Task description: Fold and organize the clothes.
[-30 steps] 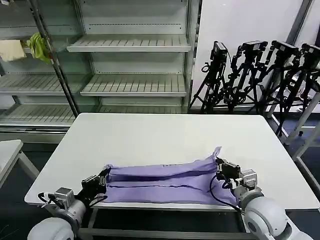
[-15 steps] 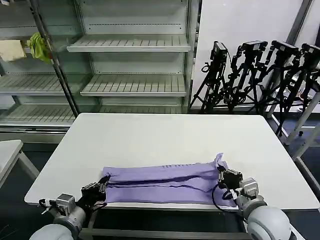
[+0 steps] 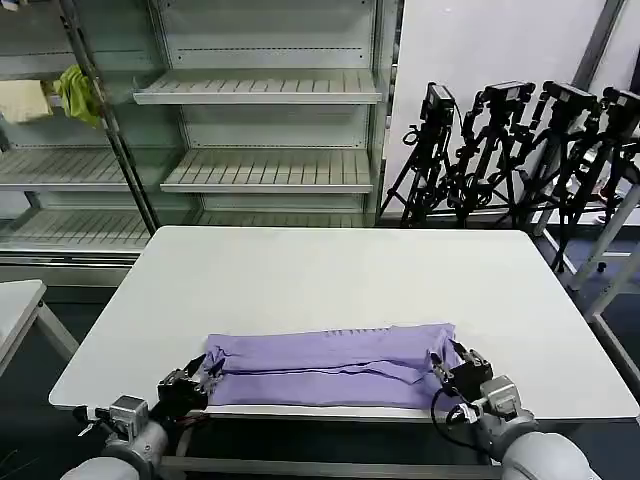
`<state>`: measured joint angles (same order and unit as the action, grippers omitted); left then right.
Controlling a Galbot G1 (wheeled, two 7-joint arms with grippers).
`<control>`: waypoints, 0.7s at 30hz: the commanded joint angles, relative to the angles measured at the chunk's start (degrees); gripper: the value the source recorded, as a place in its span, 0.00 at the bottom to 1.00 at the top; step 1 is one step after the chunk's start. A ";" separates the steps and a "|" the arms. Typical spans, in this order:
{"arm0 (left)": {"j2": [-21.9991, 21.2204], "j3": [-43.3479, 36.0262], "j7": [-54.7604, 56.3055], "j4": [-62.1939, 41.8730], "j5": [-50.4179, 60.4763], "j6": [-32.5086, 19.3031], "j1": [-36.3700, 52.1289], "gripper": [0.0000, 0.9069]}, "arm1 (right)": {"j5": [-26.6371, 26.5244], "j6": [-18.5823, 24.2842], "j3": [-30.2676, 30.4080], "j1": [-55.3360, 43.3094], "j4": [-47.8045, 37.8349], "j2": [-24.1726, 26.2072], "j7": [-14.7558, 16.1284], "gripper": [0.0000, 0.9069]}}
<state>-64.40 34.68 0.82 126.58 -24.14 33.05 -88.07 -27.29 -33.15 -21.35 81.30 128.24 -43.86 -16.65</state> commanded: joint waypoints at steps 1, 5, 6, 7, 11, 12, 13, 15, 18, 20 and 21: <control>0.03 2.69 0.71 2.09 0.22 -0.02 -2.29 1.00 | 1.84 0.06 -5.53 5.28 2.83 0.26 -0.11 1.00; -1.04 4.79 1.94 4.34 -3.72 0.02 -1.47 1.00 | -0.85 0.10 -12.34 2.30 6.56 -2.22 -0.97 1.00; -1.41 4.91 2.27 4.45 -4.54 0.05 -1.10 1.00 | -1.98 0.08 -13.16 1.51 7.28 -2.78 -1.53 1.00; -1.68 4.88 2.43 4.49 -5.37 0.07 -0.94 1.00 | -2.31 0.07 -13.92 0.79 7.99 -3.03 -1.63 1.00; -4.25 3.47 3.59 2.69 -7.82 0.12 0.81 1.00 | -3.79 0.03 -14.96 -3.17 11.19 -4.16 -2.26 1.00; -4.69 2.95 3.78 2.11 -7.84 0.12 1.24 1.00 | -3.88 0.03 -14.92 -4.15 11.57 -4.21 -2.34 1.00; -5.10 2.50 3.96 1.31 -8.07 0.13 1.62 1.00 | -3.91 0.02 -14.76 -5.03 12.09 -4.25 -2.37 1.00; -5.85 1.56 4.21 -0.02 -8.50 0.13 2.35 1.00 | -4.16 0.00 -14.47 -6.08 12.72 -4.39 -2.42 1.00; -6.51 0.77 4.25 -1.70 -8.60 0.13 3.17 1.00 | -4.12 0.01 -13.89 -6.97 13.37 -4.73 -2.46 1.00; -6.74 0.35 4.24 -2.64 -8.59 0.12 3.52 1.00 | -4.10 0.02 -13.67 -7.15 13.75 -5.09 -2.44 1.00; -6.88 0.16 4.24 -2.93 -8.56 0.11 3.65 1.00 | -4.12 0.01 -13.65 -7.15 13.95 -5.26 -2.43 1.00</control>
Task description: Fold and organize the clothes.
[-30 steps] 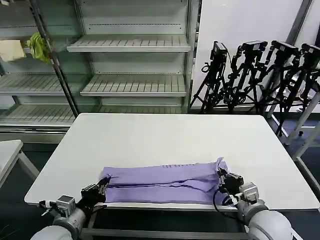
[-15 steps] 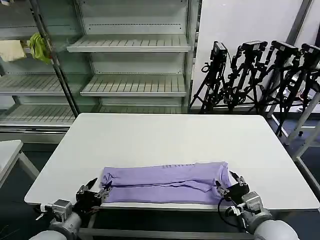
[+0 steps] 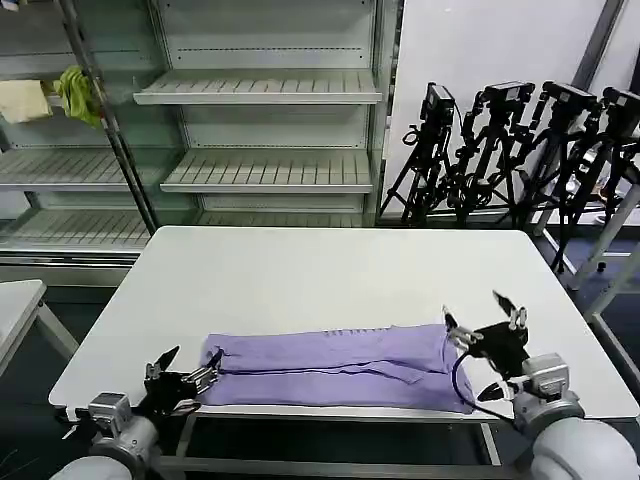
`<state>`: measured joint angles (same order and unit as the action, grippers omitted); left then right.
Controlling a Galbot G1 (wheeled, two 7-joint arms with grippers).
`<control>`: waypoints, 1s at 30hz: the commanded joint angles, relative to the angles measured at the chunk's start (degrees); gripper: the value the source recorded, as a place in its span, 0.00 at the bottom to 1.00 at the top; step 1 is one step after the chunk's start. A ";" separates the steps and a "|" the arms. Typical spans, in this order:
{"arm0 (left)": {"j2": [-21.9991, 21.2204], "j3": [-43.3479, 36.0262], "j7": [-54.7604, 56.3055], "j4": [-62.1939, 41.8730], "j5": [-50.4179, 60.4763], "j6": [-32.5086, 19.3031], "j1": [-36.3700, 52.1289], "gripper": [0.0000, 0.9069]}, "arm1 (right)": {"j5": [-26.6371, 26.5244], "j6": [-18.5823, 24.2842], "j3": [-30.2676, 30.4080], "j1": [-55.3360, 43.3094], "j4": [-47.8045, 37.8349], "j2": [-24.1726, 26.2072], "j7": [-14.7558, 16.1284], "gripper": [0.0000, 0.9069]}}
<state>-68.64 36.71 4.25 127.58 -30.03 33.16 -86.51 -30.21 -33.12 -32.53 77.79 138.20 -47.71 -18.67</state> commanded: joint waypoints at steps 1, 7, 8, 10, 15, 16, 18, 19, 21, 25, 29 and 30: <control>-2.64 -2.08 0.79 -4.53 -2.60 0.00 2.21 1.00 | -1.19 -0.01 -2.45 -3.63 4.16 -1.57 -0.40 1.00; -2.78 -2.31 0.73 -5.50 -2.07 -0.02 1.89 1.00 | -1.21 0.00 -2.57 -3.27 5.38 -2.37 -0.40 1.00; -2.83 -2.34 0.70 -5.56 -1.99 -0.03 1.74 1.00 | -1.23 0.00 -2.57 -3.17 5.63 -2.49 -0.41 1.00; -3.03 -2.43 0.63 -5.74 -1.56 -0.05 1.17 1.00 | -1.19 0.00 -2.54 -2.82 6.03 -2.77 -0.40 1.00; -3.59 -2.90 0.47 -5.82 -0.83 -0.07 0.46 1.00 | -1.07 -0.01 -2.24 -2.44 6.85 -3.37 -0.38 1.00; -3.67 -3.05 0.39 -5.82 -0.59 -0.09 0.34 1.00 | -1.07 0.00 -2.14 -2.37 7.06 -3.44 -0.42 1.00; -3.77 -3.16 0.35 -5.85 -0.45 -0.08 0.32 1.00 | -1.06 0.01 -2.14 -2.28 7.28 -3.49 -0.42 1.00; -3.83 -3.28 0.32 -5.88 -0.25 -0.08 0.31 1.00 | -1.07 0.00 -2.12 -2.18 7.56 -3.57 -0.45 1.00; -3.91 -3.39 0.30 -5.95 -0.07 -0.08 0.29 1.00 | -1.05 0.01 -2.14 -2.00 7.84 -3.69 -0.48 1.00; -4.31 -3.71 0.00 -6.02 0.48 -0.09 0.04 1.00 | -1.01 0.02 -2.17 -1.17 8.53 -4.12 -0.48 1.00; -4.55 -3.93 -0.29 -6.06 1.08 -0.12 -0.06 0.64 | -0.98 0.02 -2.06 -0.78 8.95 -4.32 -0.50 1.00; -4.59 -3.93 -0.36 -6.04 1.14 -0.11 -0.07 0.52 | -0.99 0.03 -2.04 -0.77 9.06 -4.36 -0.49 1.00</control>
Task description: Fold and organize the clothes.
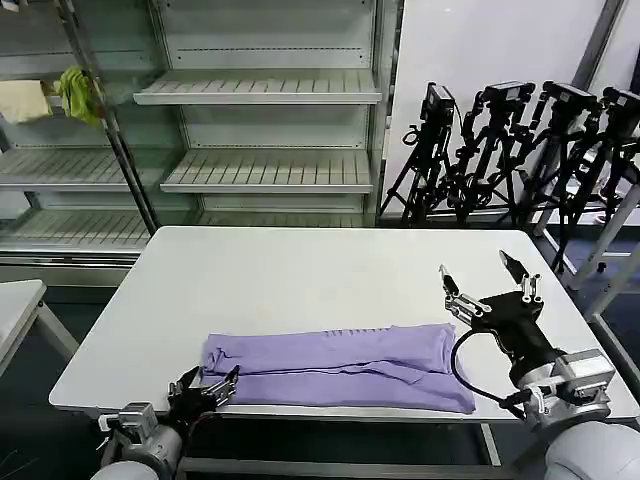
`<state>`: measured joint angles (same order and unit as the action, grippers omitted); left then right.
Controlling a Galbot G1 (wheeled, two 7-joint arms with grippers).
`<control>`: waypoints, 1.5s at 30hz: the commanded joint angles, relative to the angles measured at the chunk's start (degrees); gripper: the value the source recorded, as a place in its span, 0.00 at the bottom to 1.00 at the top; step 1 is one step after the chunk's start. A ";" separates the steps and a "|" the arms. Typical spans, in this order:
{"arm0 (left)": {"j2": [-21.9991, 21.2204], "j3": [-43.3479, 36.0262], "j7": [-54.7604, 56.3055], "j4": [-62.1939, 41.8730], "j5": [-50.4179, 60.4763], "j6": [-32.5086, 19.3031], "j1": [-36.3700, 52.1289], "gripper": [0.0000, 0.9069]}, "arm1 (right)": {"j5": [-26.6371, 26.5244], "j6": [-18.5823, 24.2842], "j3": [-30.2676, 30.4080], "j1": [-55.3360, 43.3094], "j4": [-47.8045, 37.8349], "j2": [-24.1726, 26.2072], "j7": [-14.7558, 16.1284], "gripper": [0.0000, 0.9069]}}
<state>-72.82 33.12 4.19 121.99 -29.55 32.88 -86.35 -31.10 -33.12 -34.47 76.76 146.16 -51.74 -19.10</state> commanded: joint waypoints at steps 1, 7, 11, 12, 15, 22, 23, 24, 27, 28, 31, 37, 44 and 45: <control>-0.47 -0.33 -0.33 -0.39 0.71 0.16 -0.26 0.24 | -0.11 0.02 -0.03 0.31 1.28 -0.42 -0.06 1.00; -0.62 -0.39 -0.71 -0.14 1.17 0.15 -0.48 0.01 | -0.04 0.03 0.18 0.48 1.88 -0.67 -0.07 1.00; -0.62 -0.45 -0.77 0.02 1.39 0.14 -0.43 0.01 | -0.02 0.03 0.19 0.60 1.98 -0.87 -0.07 1.00; -0.65 -0.45 -0.78 0.04 1.38 0.13 -0.41 0.01 | 0.02 0.03 0.18 0.66 1.98 -0.91 -0.06 1.00; -0.73 -0.54 -0.85 0.00 1.38 0.11 -0.20 0.01 | 0.10 0.04 0.10 0.93 1.88 -1.07 -0.01 1.00; -0.86 -0.49 -0.92 -0.17 1.38 0.03 0.20 0.01 | 0.55 0.06 0.07 1.79 2.20 -1.45 0.10 1.00; -0.86 -0.48 -0.93 -0.19 1.35 0.02 0.22 0.01 | 0.57 0.04 0.05 1.87 2.24 -1.50 0.09 1.00; -0.86 -0.46 -0.95 -0.16 1.36 -0.02 0.26 0.01 | 0.57 0.05 0.00 1.98 2.32 -1.58 0.07 1.00; -0.81 -0.35 -0.88 -0.09 1.30 -0.11 0.52 0.01 | 0.60 0.05 -0.07 2.27 2.55 -1.70 0.03 1.00; -0.78 -0.27 -0.90 -0.09 1.30 -0.11 0.61 0.01 | 0.65 0.04 -0.09 2.34 2.60 -1.73 0.05 1.00; -0.34 0.58 -0.92 -0.42 1.07 -0.10 1.39 0.01 | 0.78 0.05 -0.17 2.64 2.78 -1.84 0.05 1.00; 3.26 5.25 -0.95 -2.59 -1.59 0.12 3.41 0.01 | 1.16 0.10 -0.31 3.08 2.72 -2.16 0.13 1.00; 9.01 9.86 -1.05 -5.73 -3.57 0.15 4.68 0.01 | 1.49 0.10 0.42 2.26 2.20 -2.55 0.20 1.00; 9.77 10.48 -1.13 -6.19 -3.57 0.16 4.65 0.01 | 1.53 0.10 0.55 2.12 2.15 -2.59 0.25 1.00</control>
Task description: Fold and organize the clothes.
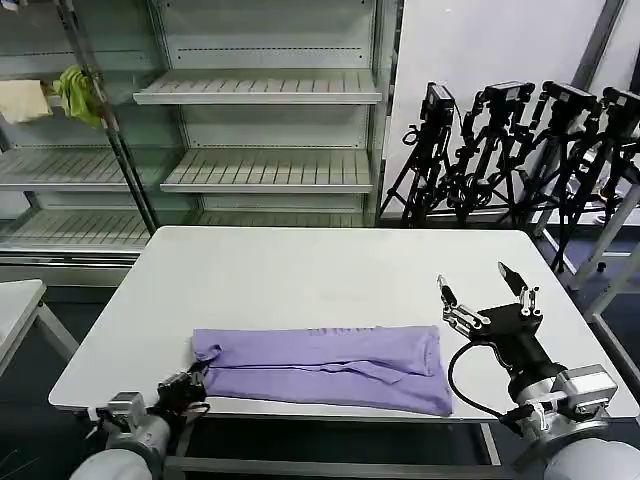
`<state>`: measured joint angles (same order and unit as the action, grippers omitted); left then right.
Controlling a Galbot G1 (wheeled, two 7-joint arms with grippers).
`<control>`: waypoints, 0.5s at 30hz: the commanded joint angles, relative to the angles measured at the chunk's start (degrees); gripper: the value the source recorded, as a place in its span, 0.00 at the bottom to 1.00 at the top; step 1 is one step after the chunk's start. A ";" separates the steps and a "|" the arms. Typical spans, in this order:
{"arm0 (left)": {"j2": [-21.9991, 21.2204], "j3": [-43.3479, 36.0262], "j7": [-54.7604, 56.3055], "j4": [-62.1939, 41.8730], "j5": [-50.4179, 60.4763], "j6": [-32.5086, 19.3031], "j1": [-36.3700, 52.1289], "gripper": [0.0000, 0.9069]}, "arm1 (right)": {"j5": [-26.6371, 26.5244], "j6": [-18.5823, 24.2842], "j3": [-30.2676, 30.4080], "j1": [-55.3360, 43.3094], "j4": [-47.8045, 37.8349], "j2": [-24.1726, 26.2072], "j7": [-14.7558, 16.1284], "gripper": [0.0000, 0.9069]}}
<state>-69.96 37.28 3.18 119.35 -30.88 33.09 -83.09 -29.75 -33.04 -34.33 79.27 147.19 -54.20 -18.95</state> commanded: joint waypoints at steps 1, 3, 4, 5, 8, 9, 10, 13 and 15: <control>7.25 6.57 -0.12 -3.67 -2.23 -0.04 1.33 0.01 | 0.17 0.01 0.48 -0.46 1.09 -0.14 0.09 1.00; 8.09 7.76 -0.10 -4.31 -2.11 -0.04 1.16 0.00 | 0.15 0.02 0.51 -0.63 0.92 -0.11 0.15 1.00; 8.35 8.16 -0.08 -4.59 -2.05 -0.04 1.12 0.01 | 0.12 0.04 0.53 -0.68 0.85 -0.08 0.18 1.00; 8.60 8.48 -0.09 -4.78 -1.88 -0.04 1.03 0.01 | 0.12 0.10 0.52 -0.68 0.73 -0.05 0.22 1.00; 9.47 9.59 0.04 -5.27 -1.61 -0.04 1.10 0.01 | 0.09 0.21 0.65 -0.84 0.49 -0.03 0.33 1.00; 9.71 9.87 0.05 -5.30 -1.37 -0.04 1.12 0.01 | 0.10 0.24 0.76 -0.95 0.40 -0.06 0.34 1.00; 9.87 10.05 0.05 -5.32 -1.18 -0.04 1.12 0.01 | 0.10 0.26 0.85 -1.01 0.37 -0.10 0.34 1.00; 10.77 10.86 0.06 -5.27 -0.50 -0.05 1.11 0.01 | 0.15 0.27 1.20 -1.19 0.23 -0.33 0.32 1.00; 11.60 11.61 0.01 -4.88 -0.18 -0.04 0.91 0.01 | 0.20 0.28 1.34 -1.23 0.16 -0.48 0.35 1.00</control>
<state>-62.17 45.11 3.18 115.32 -31.59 33.09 -82.33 -29.63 -32.80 -33.23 78.20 147.19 -54.59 -18.62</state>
